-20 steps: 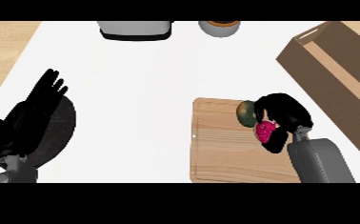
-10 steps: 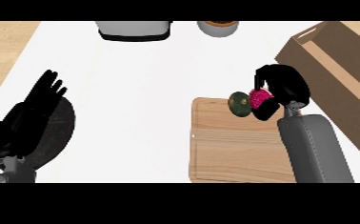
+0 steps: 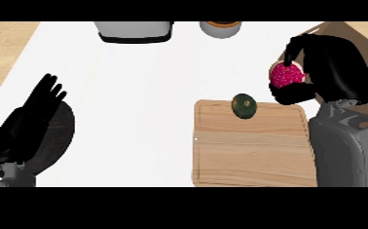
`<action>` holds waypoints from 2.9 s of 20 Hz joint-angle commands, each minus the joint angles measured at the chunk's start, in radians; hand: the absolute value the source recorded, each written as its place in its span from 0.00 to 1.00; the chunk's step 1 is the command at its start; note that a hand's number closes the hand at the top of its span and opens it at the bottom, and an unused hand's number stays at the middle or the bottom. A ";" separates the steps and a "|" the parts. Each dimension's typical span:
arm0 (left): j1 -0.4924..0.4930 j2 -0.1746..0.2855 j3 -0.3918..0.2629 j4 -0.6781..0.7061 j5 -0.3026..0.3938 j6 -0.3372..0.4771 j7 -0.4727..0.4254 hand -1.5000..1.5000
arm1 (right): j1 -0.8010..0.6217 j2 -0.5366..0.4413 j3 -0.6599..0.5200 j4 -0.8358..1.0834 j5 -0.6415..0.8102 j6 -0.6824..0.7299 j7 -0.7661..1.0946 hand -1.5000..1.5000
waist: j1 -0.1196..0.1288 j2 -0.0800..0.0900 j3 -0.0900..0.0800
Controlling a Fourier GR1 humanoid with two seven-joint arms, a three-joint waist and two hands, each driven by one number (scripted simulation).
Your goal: Pick the cupcake from the cutting board and place it in the cardboard box
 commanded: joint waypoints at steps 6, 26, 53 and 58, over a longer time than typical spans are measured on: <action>0.001 -0.014 -0.024 -0.043 -0.022 0.017 0.027 0.50 | -0.146 -0.135 -0.194 -0.016 -0.005 0.028 0.109 1.00 | 0.012 0.005 0.001; -0.029 -0.002 0.010 0.023 -0.013 -0.014 -0.011 0.50 | -0.165 -0.371 -0.308 0.586 -0.116 -0.341 -0.213 1.00 | 0.018 0.008 0.001; -0.004 -0.018 0.009 0.020 -0.013 -0.019 -0.017 0.50 | -0.198 -0.380 -0.682 0.977 -0.591 -0.540 -0.505 0.00 | 0.002 0.004 0.001; 0.052 -0.015 0.004 -0.053 -0.012 -0.026 0.008 0.50 | -0.131 -0.453 -0.759 0.964 -0.717 -0.465 -0.528 0.00 | 0.008 0.003 0.001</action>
